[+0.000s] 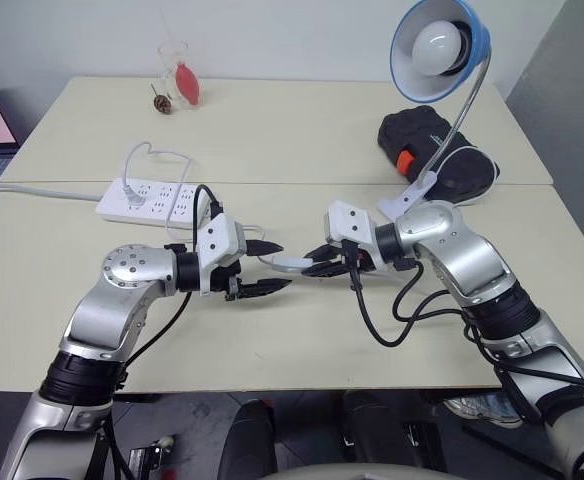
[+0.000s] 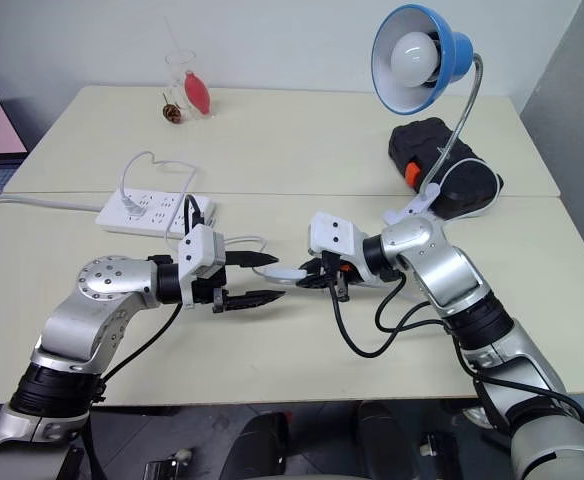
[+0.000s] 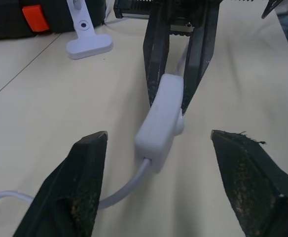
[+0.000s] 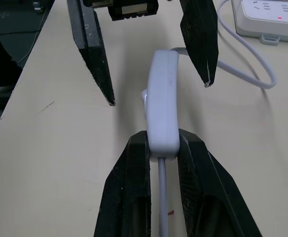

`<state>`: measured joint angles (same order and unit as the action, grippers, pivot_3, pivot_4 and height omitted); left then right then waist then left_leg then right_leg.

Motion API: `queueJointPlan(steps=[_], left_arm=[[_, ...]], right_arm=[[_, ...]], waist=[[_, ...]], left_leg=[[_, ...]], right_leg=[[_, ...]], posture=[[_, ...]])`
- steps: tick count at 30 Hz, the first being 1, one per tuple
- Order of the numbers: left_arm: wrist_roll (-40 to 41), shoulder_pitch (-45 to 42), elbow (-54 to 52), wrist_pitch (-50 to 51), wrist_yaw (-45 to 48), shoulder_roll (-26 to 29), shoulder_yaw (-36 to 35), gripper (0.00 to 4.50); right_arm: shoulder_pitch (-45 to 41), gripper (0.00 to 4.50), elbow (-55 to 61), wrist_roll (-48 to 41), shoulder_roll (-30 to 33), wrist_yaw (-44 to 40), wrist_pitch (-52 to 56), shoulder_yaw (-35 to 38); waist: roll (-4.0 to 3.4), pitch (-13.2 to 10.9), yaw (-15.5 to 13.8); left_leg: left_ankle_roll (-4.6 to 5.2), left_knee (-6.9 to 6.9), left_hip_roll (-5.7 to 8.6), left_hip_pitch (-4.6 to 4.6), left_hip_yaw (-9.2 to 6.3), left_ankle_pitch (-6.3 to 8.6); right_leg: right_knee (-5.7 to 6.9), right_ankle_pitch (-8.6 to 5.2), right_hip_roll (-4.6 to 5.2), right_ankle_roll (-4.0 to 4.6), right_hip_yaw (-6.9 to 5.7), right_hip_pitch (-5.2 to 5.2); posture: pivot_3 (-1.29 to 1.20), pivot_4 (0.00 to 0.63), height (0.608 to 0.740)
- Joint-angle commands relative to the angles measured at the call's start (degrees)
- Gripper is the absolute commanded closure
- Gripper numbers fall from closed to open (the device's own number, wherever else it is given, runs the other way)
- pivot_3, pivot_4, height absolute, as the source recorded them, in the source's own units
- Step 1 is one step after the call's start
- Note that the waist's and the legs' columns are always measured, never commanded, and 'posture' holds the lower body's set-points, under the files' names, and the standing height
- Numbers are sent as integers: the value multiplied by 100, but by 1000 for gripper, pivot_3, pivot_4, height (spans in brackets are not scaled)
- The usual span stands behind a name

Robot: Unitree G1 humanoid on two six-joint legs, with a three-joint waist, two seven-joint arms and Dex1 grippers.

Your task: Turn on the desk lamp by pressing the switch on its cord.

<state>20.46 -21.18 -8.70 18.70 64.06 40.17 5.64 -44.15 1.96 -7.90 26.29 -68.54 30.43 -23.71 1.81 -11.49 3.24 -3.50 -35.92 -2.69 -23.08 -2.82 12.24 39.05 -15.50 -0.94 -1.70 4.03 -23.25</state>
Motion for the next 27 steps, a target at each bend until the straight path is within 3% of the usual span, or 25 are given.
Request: queueJointPlan(steps=[1,8,17,27], left_arm=[[-77,-143,6,-131,-11,-67,55,2064],[-215,-190,125,-247,-24,-135,93,3535],[-383,-195,261,-480,-42,-163,72,3840],[-267,-152,182,-602,67,-223,-12,3855]], right_arm=[[-81,4102,283,-60,13,18,-96,70],[-82,4102,310,-61,23,10,-97,55],[-102,4102,288,-63,37,-28,-158,31],[-100,4102,307,-60,6,-48,-215,8]], waist=[[0,0,0],[0,0,0],[0,0,0],[0,0,0]], left_leg=[[0,0,0,0,0,0],[0,0,0,0,0,0],[0,0,0,-1,-1,0],[0,0,0,-1,-1,0]], right_leg=[[0,0,0,0,0,0],[0,0,0,0,0,0],[0,0,0,0,-1,0],[0,0,0,0,0,0]], posture=[[0,150,740],[0,150,740],[0,150,740],[0,150,740]])
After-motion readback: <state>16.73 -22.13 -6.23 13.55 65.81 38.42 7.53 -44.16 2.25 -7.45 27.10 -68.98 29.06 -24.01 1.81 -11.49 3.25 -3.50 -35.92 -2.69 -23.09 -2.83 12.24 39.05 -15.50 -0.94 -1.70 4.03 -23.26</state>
